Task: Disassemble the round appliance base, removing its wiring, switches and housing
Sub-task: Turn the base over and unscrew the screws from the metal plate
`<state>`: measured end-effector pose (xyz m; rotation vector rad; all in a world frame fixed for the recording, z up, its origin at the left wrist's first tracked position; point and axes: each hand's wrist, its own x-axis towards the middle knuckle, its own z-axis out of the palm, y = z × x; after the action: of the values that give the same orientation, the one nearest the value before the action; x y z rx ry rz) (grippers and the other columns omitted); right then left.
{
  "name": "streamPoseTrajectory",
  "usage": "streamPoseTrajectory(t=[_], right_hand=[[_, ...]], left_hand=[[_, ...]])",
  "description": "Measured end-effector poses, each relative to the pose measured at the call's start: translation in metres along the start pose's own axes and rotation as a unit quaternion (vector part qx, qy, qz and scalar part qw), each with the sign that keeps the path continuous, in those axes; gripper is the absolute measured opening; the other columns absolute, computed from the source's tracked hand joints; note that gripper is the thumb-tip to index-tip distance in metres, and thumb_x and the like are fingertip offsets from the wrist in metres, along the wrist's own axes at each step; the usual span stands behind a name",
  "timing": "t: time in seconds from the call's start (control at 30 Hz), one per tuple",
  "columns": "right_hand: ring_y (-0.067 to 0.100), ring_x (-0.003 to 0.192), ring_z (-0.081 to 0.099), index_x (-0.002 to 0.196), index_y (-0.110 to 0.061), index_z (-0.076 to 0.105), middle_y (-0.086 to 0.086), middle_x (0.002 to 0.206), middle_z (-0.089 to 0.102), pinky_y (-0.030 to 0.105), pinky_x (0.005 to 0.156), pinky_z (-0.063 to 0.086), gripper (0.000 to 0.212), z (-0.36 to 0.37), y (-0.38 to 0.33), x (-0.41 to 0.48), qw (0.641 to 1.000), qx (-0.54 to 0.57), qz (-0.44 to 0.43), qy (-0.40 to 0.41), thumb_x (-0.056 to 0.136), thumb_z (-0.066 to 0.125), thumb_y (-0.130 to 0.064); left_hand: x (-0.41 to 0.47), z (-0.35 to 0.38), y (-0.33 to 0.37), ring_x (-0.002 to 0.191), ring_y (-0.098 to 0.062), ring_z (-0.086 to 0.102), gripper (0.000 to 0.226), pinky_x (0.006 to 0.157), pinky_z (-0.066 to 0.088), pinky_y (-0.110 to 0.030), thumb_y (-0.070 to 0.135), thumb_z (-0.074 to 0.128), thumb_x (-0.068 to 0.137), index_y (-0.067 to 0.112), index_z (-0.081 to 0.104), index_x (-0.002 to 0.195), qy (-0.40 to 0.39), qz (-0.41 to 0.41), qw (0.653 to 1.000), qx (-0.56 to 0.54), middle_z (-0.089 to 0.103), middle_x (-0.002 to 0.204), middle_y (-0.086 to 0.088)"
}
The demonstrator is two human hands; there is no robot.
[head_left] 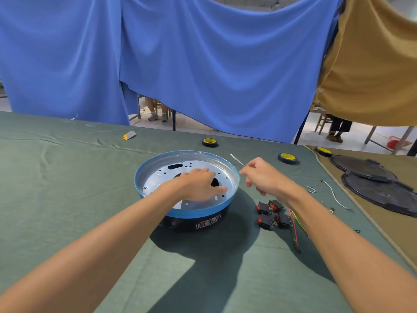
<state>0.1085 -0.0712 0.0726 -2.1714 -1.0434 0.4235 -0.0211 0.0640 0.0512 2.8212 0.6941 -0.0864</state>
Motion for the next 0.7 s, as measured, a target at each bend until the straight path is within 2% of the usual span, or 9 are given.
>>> streamPoseTrajectory(t=[0.1,0.17,0.23,0.3,0.33,0.43,0.53,0.63,0.7], right_hand=[[0.012,0.064,0.046,0.103,-0.014,0.060,0.002,0.090,0.061,0.028,0.060,0.038,0.014,-0.018,-0.004,0.006,0.997,-0.060,-0.037,-0.039,0.093,0.050,-0.013],[0.008,0.063,0.050,0.110,-0.016,0.067,-0.008,0.082,0.061,0.025,0.058,0.041,0.020,-0.030,-0.007,0.010,0.993,-0.082,-0.064,-0.047,0.093,0.059,-0.012],[0.010,0.055,0.053,0.110,-0.018,0.069,-0.009,0.071,0.064,0.025,0.053,0.044,0.022,-0.038,-0.010,0.015,0.994,-0.070,-0.075,-0.035,0.088,0.070,-0.014],[0.011,0.052,0.058,0.097,-0.015,0.069,0.002,0.074,0.070,0.024,0.051,0.044,0.020,-0.041,-0.014,0.022,0.994,-0.071,-0.084,-0.004,0.079,0.079,-0.017],[0.010,0.052,0.061,0.090,-0.013,0.069,0.005,0.074,0.071,0.022,0.051,0.044,0.020,-0.042,-0.015,0.026,0.993,-0.070,-0.089,0.021,0.075,0.083,-0.017],[0.002,0.050,0.061,0.074,-0.015,0.069,0.005,0.064,0.070,0.022,0.054,0.044,0.016,-0.041,-0.019,0.036,0.990,-0.075,-0.096,0.066,0.073,0.084,-0.021],[-0.004,0.045,0.056,0.074,-0.016,0.070,-0.001,0.054,0.065,0.018,0.051,0.039,0.013,-0.040,-0.024,0.044,0.987,-0.104,-0.104,0.067,0.082,0.076,-0.026],[-0.002,0.042,0.054,0.075,-0.016,0.071,-0.011,0.046,0.058,0.013,0.044,0.036,0.013,-0.040,-0.031,0.049,0.981,-0.143,-0.116,0.056,0.084,0.073,-0.025],[-0.001,0.042,0.053,0.075,-0.016,0.071,-0.011,0.047,0.057,0.012,0.042,0.035,0.014,-0.042,-0.034,0.050,0.977,-0.168,-0.125,0.047,0.085,0.072,-0.025]], left_hand=[[0.013,0.002,-0.007,0.093,-0.023,0.041,0.038,0.081,0.037,-0.042,0.059,0.043,0.094,0.021,0.045,0.100,0.020,0.006,1.000,0.003,0.047,0.104,-0.002],[0.019,0.001,-0.009,0.090,-0.021,0.043,0.033,0.078,0.039,-0.038,0.054,0.048,0.094,0.022,0.047,0.098,0.039,0.033,0.999,0.003,0.050,0.103,-0.001],[0.025,-0.001,-0.012,0.098,-0.022,0.050,0.038,0.085,0.045,-0.039,0.048,0.052,0.095,0.015,0.057,0.113,0.053,0.065,0.997,-0.004,0.058,0.116,-0.003],[0.029,-0.002,-0.016,0.115,-0.023,0.052,0.045,0.096,0.044,-0.044,0.045,0.053,0.096,0.016,0.056,0.130,0.069,0.084,0.994,-0.009,0.058,0.129,-0.002],[0.031,-0.002,-0.017,0.119,-0.023,0.051,0.044,0.099,0.043,-0.045,0.044,0.052,0.096,0.018,0.056,0.132,0.076,0.091,0.993,-0.011,0.058,0.132,-0.001],[0.036,0.006,-0.020,0.125,-0.022,0.048,0.041,0.099,0.043,-0.044,0.047,0.049,0.097,0.027,0.058,0.131,0.088,0.100,0.991,0.003,0.057,0.134,0.004],[0.040,0.010,-0.021,0.127,-0.021,0.045,0.039,0.099,0.043,-0.045,0.048,0.048,0.097,0.029,0.059,0.129,0.109,0.103,0.989,0.015,0.057,0.135,0.007],[0.041,0.012,-0.020,0.129,-0.020,0.043,0.040,0.100,0.042,-0.048,0.048,0.047,0.097,0.028,0.060,0.129,0.119,0.105,0.987,0.017,0.056,0.136,0.009],[0.041,0.012,-0.020,0.129,-0.021,0.042,0.039,0.100,0.041,-0.050,0.048,0.047,0.097,0.028,0.061,0.128,0.118,0.104,0.987,0.015,0.056,0.136,0.009]])
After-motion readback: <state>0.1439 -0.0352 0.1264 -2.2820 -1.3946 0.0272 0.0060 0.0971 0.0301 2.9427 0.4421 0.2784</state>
